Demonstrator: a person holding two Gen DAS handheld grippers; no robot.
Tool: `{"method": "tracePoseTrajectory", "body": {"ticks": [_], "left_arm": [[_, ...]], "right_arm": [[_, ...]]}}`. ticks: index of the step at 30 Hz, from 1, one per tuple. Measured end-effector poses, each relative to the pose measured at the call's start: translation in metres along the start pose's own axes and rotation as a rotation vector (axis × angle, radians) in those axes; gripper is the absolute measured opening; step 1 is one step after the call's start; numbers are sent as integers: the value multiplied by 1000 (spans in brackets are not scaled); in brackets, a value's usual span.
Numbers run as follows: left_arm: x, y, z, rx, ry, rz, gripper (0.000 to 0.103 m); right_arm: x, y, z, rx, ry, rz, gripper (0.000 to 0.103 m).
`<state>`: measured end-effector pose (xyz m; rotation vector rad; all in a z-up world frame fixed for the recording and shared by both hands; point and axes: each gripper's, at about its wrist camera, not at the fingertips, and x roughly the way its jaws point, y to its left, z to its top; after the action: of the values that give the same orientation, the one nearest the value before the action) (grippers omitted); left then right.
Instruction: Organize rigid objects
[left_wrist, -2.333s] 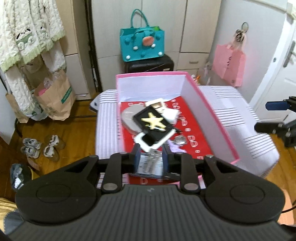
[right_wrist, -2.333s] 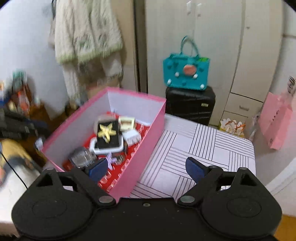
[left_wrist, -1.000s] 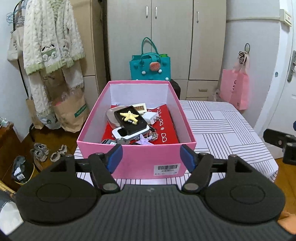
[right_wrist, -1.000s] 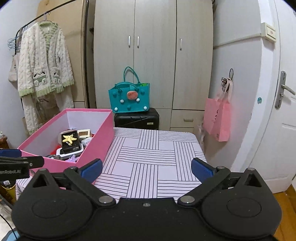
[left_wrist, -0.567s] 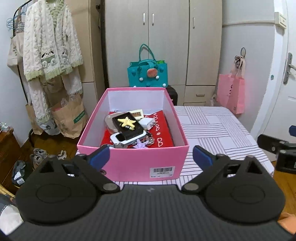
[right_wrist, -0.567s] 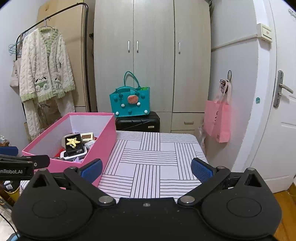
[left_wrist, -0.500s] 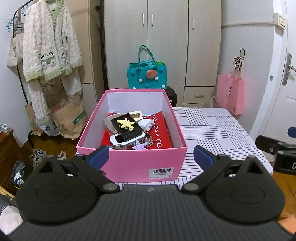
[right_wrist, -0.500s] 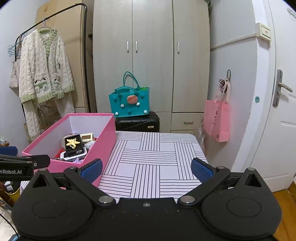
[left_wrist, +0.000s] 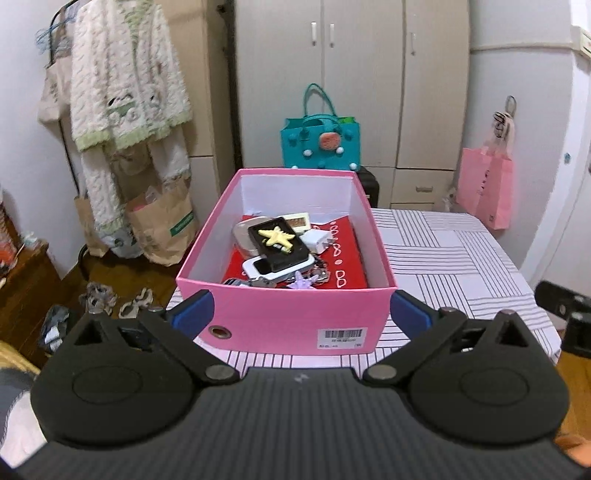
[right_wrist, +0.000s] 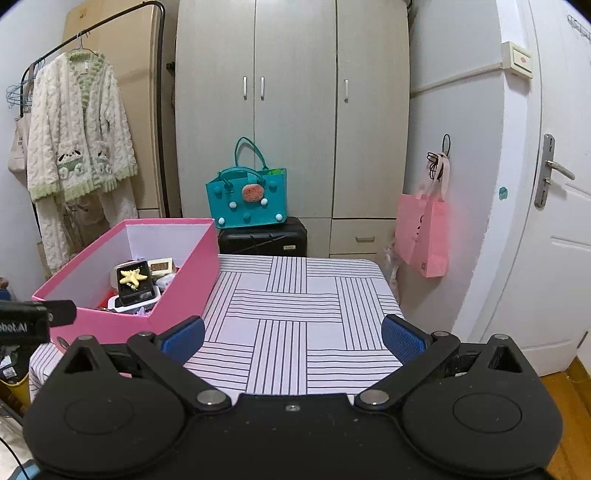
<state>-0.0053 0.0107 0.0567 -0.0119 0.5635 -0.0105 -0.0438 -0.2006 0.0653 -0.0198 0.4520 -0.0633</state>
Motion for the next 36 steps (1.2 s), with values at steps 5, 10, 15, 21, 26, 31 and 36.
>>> {"method": "tracePoseTrajectory", "body": {"ticks": [5,10,15,21,26,31,36], "left_arm": [[1,4,-2,4,-12,28,103],[4,3,-4,25,-25,47,103],[8,2,-7,38,-14,48,103],[7,2,-7,40,-28,73,103],[7,-1,-9,60,-32,80,103],[6,-3,-10,63,-35,69,103],[3,-4,-12,70,-46,65,103]], "right_arm": [[3,-1,-2,17,10,-3,103],[8,2,-4,13,18,-2,103],[12,4,-6,12,25,-21,103],[9,4,-6,16,14,-23,103],[5,6,-7,18,-1,-20,103],[3,8,-7,28,12,-11,103],[1,6,-7,42,3,-14,103]]}}
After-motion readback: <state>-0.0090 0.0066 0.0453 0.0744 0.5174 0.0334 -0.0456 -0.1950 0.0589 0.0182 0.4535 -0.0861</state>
